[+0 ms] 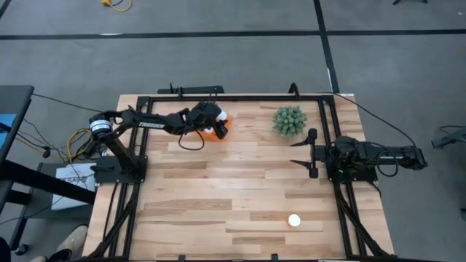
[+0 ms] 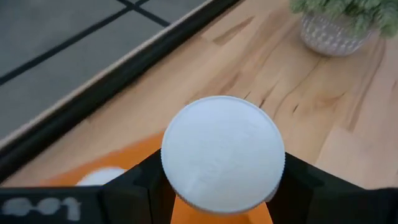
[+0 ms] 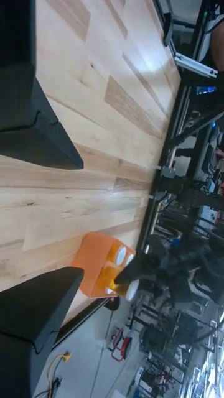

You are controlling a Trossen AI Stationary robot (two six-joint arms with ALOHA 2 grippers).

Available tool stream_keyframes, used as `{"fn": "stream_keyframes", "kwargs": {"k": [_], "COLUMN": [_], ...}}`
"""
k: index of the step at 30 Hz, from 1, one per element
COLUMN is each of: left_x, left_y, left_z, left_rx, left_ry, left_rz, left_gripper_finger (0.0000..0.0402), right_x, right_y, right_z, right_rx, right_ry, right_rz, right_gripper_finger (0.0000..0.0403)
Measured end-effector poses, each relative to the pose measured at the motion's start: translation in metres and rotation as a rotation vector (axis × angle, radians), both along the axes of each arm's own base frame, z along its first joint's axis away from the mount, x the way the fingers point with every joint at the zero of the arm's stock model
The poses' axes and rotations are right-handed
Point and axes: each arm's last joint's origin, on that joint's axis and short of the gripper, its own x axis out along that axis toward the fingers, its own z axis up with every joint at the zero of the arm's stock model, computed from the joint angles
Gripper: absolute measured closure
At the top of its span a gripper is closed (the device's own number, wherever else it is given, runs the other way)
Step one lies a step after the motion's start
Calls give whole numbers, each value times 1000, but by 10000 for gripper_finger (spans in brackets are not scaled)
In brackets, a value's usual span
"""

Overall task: Pick and place pill bottles into a basket
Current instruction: Put the orange pill bottle into the orange bin

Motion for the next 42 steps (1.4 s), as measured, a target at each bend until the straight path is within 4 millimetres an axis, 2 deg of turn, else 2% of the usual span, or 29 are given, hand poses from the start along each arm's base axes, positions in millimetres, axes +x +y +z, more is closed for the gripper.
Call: {"fn": "stream_keyframes", "kwargs": {"k": [10,19,28,42], "left_x": [-1,4,7,6], "left_y": [0,7,9,9], "left_z": [-1,-23,-27,-27], "left_rx": [24,20,17,16], "left_ry": [-85,-35,-16,-7], "left_rz": [10,42,43,40], "left_gripper_finger": [221,221,220,163], "right_x": [0,0,0,0], "right_y": [0,0,0,0], "right_z": [0,0,0,0], "right_rx": [0,0,0,0], "right_ry": [0,-1,-2,-3], "right_rz": [0,-2,-1,-2], "right_gripper_finger": [138,138,138,138]}}
